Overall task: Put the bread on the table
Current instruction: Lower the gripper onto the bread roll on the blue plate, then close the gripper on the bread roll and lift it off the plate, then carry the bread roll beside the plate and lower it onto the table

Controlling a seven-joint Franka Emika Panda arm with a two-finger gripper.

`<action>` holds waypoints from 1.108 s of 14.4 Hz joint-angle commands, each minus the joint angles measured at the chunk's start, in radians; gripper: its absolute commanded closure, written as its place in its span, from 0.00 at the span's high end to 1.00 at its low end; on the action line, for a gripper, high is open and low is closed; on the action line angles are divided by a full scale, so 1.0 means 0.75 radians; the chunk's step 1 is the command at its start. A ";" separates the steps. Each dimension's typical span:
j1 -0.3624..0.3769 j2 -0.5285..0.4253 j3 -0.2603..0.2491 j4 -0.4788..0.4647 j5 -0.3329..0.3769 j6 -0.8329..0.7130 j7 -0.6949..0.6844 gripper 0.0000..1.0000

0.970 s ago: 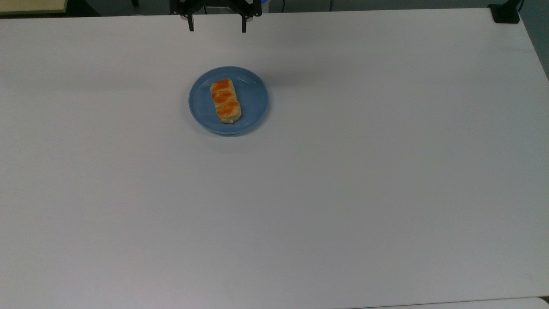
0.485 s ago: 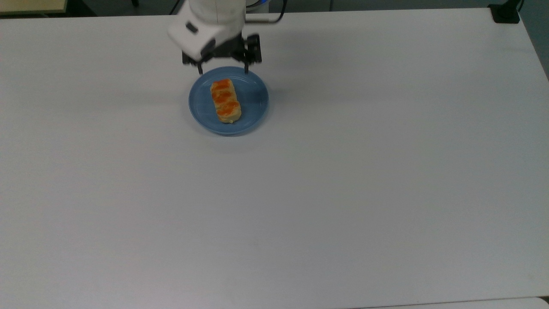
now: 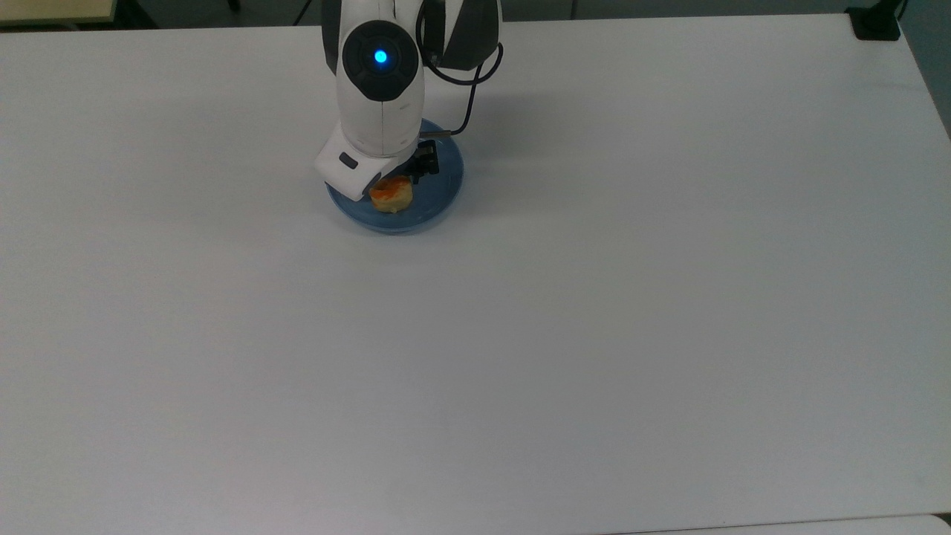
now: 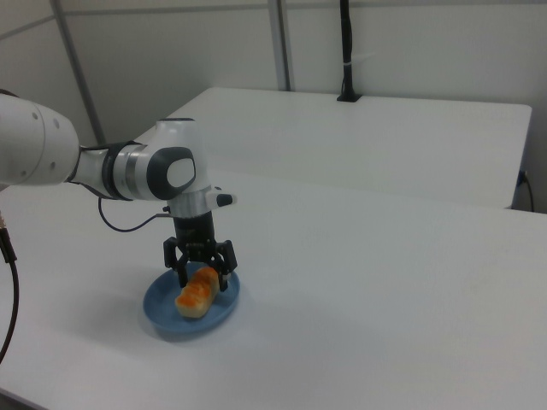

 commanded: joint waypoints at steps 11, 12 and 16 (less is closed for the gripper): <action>0.019 -0.093 0.109 0.076 0.045 -0.183 0.148 0.39; 0.019 -0.091 0.148 0.105 0.045 -0.191 0.201 0.39; 0.147 -0.073 0.259 0.140 0.045 -0.181 0.432 0.41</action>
